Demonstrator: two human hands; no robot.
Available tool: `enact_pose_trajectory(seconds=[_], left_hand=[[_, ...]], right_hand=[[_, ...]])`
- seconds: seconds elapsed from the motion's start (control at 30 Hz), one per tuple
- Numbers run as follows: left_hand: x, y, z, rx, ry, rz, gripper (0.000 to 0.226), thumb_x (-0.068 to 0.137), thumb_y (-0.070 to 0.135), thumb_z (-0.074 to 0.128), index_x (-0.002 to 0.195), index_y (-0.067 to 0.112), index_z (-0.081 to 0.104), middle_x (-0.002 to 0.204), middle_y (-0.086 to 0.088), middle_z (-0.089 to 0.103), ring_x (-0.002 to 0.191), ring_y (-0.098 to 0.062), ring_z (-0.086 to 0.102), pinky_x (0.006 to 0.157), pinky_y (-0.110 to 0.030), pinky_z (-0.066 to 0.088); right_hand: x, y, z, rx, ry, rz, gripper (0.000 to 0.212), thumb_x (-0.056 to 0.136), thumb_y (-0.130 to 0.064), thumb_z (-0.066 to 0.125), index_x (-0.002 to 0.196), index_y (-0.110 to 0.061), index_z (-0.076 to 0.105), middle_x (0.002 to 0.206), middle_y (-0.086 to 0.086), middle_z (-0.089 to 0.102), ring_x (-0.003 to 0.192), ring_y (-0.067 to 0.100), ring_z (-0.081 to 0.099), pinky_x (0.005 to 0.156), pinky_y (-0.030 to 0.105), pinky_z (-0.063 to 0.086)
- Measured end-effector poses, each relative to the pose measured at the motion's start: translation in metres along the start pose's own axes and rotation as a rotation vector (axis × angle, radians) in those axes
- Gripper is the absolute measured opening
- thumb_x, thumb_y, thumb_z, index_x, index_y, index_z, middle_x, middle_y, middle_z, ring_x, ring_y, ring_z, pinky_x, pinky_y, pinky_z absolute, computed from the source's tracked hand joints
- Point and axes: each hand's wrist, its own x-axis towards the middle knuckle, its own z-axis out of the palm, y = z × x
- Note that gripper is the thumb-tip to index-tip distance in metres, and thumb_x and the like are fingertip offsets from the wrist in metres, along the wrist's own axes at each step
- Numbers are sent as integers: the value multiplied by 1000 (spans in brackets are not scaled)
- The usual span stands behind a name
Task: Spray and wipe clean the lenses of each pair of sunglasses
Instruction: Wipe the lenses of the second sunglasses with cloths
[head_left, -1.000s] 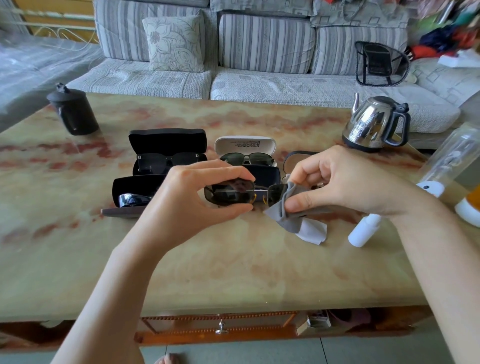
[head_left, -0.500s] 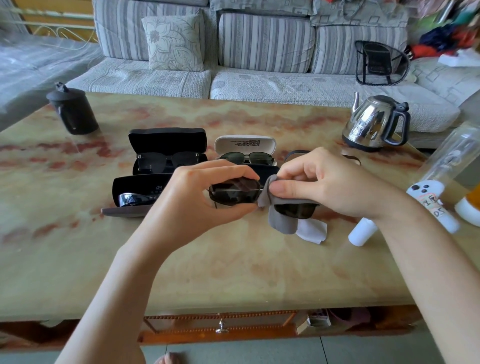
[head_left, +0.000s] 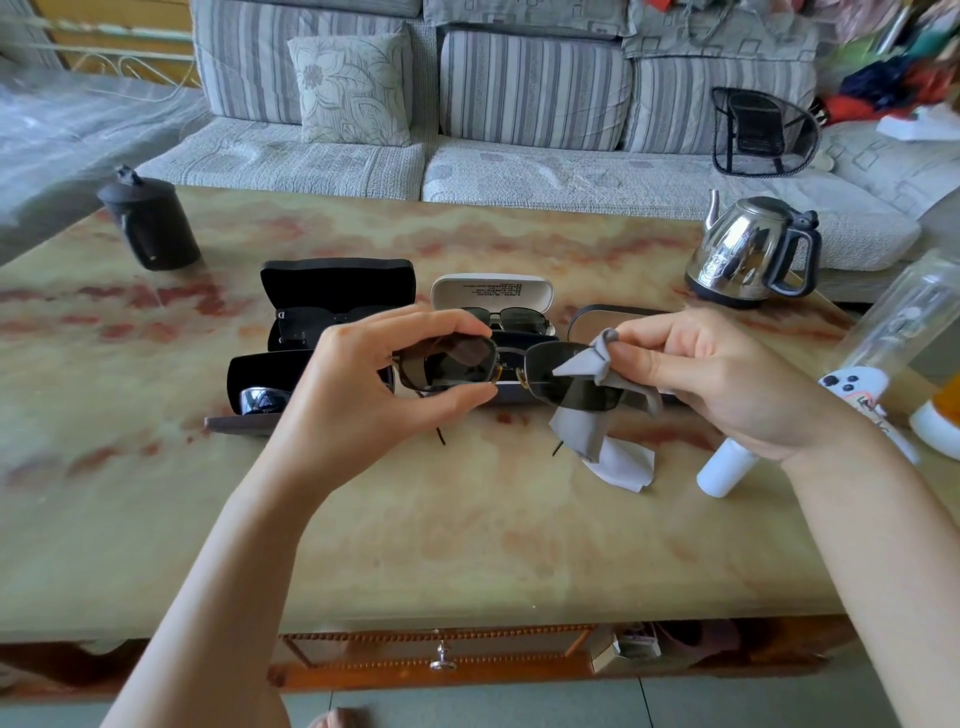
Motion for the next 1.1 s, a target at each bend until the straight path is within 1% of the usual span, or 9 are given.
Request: enact_pose_trajectory(seconds=[0.07,0.13,0.27,0.37,0.47,0.73,0.83,0.97,1.1], left_hand=[[1,-1,0,-25,7,-16,33,70,37,76,102,32,69,97,10,71,92,-6,67,91,-22,51],[1,-2,0,-37,12,-29,33,70,37,76,102,32,69,97,13,70,93,-3,66,91,-21,50],[1,-2,-1,-27,2,-26,34,69,35,78,102,29,69,97,11,70,92,-4,66,89,-20,50],[0,-2,0,13,-11,-21,33,69,33,79,101,30,69,95,11,69,89,-5,66,86,-21,51],[0,-1,2,70,-25,-19,31,69,37,77,99,35,70,94,10,70,89,-10,66,84,-26,51],[-1,0,5,151,-48,23,31,73,22,82,102,26,72,91,11,68,86,-10,64,79,-14,47],[-2,1,6,164,-66,57,30,73,23,79,102,22,72,92,10,68,86,-9,64,79,-15,48],[-2,2,11,187,-131,100,30,74,16,81,103,18,73,95,12,68,84,-2,64,77,-12,48],[-2,1,10,188,-83,111,29,74,20,77,102,16,73,95,11,69,85,-1,64,78,-13,50]], right_hand=[[1,4,-2,40,-10,-17,29,88,-27,60,99,-2,71,92,8,73,85,16,66,70,16,49],[1,7,-3,70,3,-27,25,88,-22,59,101,-5,70,95,6,73,93,17,68,81,23,50],[-1,5,-6,128,-79,-7,19,78,-20,73,96,-14,74,90,3,74,83,12,69,77,19,54],[0,4,-9,31,-105,11,23,75,-10,74,98,-13,71,92,6,74,85,14,69,80,22,55],[1,-1,-6,-48,-85,28,23,71,-7,80,89,-17,70,90,8,74,81,18,69,77,25,56],[9,-11,9,-332,51,1,35,53,-29,82,78,-12,65,70,-2,72,63,4,64,57,13,46],[11,-12,13,-351,42,4,29,56,-31,82,77,-15,69,70,-4,73,64,3,64,59,14,47],[18,-16,21,-448,-56,69,13,73,-17,82,83,-16,73,78,1,76,73,9,69,74,29,55],[24,-21,25,-470,-23,79,12,75,-15,82,82,-17,72,76,-2,76,70,6,69,72,27,53]])
